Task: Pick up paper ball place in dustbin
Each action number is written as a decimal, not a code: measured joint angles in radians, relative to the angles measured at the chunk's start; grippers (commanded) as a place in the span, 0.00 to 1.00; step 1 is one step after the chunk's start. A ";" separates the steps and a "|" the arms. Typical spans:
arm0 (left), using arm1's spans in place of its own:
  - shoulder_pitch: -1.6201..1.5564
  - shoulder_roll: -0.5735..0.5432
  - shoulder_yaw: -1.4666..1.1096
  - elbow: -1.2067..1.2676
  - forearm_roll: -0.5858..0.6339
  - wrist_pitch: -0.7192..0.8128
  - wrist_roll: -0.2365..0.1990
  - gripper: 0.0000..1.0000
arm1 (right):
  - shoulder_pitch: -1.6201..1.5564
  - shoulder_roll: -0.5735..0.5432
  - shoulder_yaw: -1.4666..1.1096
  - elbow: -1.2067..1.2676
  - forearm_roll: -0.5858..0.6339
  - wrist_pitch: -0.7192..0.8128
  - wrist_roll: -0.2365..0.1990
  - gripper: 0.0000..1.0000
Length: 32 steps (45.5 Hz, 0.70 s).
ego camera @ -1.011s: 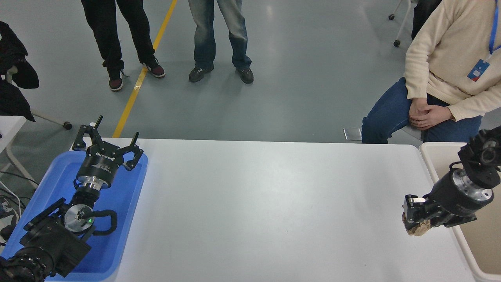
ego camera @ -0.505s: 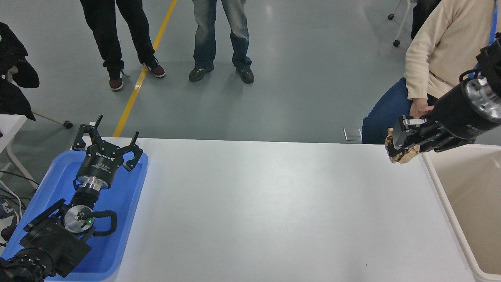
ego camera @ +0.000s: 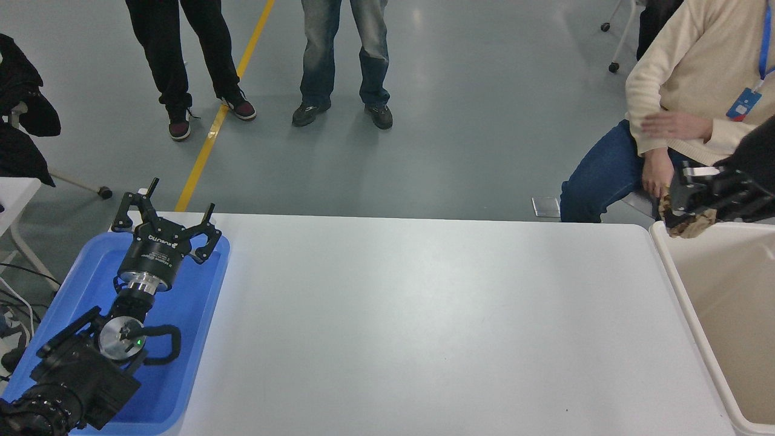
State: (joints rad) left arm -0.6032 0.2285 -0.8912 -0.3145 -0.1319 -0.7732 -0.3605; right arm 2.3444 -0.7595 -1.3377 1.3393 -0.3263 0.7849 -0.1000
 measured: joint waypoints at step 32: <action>0.001 0.001 0.000 0.001 0.000 0.001 -0.002 1.00 | -0.811 -0.132 0.311 -0.609 -0.005 0.000 -0.001 0.00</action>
State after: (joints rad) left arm -0.6021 0.2299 -0.8913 -0.3133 -0.1323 -0.7718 -0.3622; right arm 1.5329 -0.8910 -1.0265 0.7300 -0.3313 0.7853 -0.1012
